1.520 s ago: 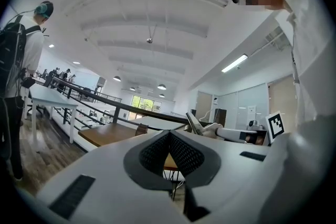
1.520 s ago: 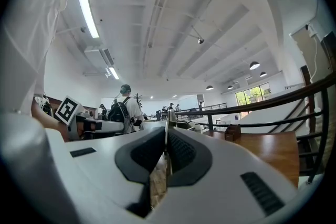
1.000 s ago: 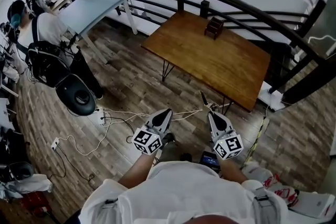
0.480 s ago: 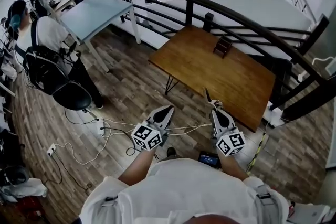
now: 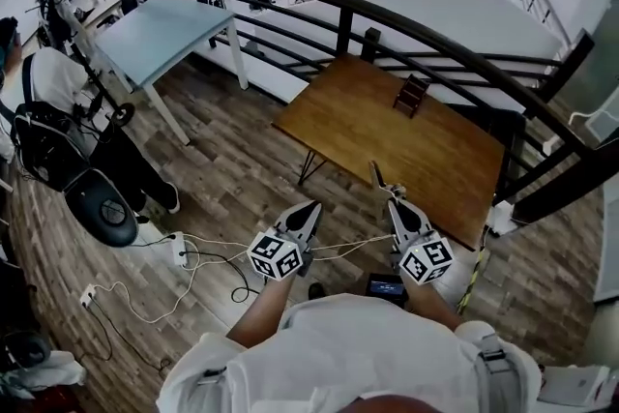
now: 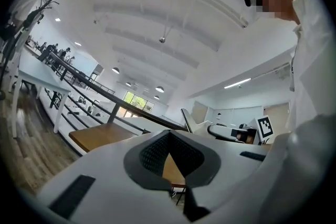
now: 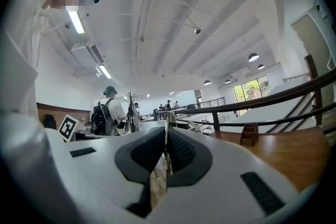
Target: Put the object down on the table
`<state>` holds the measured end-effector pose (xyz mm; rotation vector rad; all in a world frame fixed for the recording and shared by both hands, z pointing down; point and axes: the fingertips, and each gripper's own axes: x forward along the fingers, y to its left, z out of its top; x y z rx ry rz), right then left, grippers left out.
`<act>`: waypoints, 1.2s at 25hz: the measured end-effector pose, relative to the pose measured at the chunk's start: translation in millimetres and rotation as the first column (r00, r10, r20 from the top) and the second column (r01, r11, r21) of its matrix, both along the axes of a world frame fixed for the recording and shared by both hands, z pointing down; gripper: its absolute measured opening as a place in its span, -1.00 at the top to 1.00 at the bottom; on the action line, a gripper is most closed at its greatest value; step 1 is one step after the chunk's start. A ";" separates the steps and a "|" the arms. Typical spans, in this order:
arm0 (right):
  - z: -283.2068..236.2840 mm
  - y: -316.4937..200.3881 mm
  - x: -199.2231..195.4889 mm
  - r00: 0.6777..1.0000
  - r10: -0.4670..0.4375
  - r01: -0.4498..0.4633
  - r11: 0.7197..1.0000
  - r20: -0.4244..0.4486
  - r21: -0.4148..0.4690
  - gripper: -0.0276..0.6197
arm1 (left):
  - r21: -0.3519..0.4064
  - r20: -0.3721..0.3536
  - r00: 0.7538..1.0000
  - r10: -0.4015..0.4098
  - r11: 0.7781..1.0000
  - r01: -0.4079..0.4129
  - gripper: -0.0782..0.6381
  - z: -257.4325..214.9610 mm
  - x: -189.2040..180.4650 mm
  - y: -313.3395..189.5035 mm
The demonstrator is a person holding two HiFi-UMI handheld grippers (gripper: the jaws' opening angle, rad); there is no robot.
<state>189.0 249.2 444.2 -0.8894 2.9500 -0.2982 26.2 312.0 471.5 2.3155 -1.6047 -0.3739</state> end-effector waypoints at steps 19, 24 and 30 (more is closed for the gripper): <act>6.2 -123.8 -53.7 0.996 0.060 -0.058 0.998 0.061 -0.035 0.83 | -0.013 0.011 0.999 -0.040 0.999 0.041 0.74 4.6 -87.7 -84.0; 2.7 -196.0 -98.4 0.995 0.065 -0.064 0.998 0.078 -0.010 0.83 | -0.040 0.036 0.999 -0.019 0.999 0.021 0.74 8.0 -129.3 -158.4; 0.7 -279.0 -88.4 0.992 0.099 -0.098 0.995 0.073 -0.013 0.83 | -0.050 0.060 0.998 0.007 0.999 -0.004 0.74 -8.7 -127.6 -247.4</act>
